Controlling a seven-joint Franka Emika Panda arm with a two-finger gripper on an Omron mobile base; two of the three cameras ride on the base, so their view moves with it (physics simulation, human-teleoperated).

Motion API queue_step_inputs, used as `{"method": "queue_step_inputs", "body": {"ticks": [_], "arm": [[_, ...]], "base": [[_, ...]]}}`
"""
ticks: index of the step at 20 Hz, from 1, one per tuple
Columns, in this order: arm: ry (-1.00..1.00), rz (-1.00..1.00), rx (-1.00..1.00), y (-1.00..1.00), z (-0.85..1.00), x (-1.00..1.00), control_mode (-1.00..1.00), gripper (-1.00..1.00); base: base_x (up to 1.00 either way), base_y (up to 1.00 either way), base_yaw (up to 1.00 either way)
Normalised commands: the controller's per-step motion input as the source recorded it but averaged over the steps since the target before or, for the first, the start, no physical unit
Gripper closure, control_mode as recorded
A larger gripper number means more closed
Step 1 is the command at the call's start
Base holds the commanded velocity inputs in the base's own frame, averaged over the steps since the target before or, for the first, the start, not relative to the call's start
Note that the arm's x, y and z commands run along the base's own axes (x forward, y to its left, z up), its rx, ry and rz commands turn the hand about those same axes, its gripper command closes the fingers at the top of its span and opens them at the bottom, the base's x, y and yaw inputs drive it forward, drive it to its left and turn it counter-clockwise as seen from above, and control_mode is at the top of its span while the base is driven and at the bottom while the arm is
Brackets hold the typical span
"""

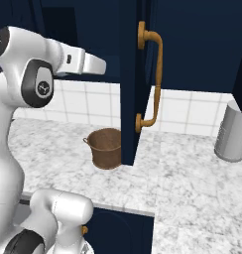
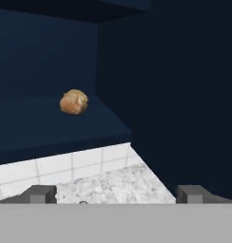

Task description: Open the cabinet, pick up the bread from the cabinet and place it in the basket. Then move the basket to the dining counter.

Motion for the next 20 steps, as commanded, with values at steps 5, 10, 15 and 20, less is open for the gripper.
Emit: {"method": "queue_step_inputs", "body": {"ticks": [5,10,15,20], "arm": [[0.0,0.08,0.08,0.0,-0.06,0.85,-1.0,-1.0],[0.0,0.02,0.09,0.0,-0.17,0.75,-1.0,-1.0],[0.0,0.0,0.05,0.13,-0.33,0.74,-1.0,-1.0],[0.0,0.0,0.03,0.13,-0.21,0.79,-1.0,-1.0]], "base": [[0.0,0.0,0.0],[0.0,0.0,0.0],[0.0,0.0,0.0],[0.0,0.0,0.0]]}}
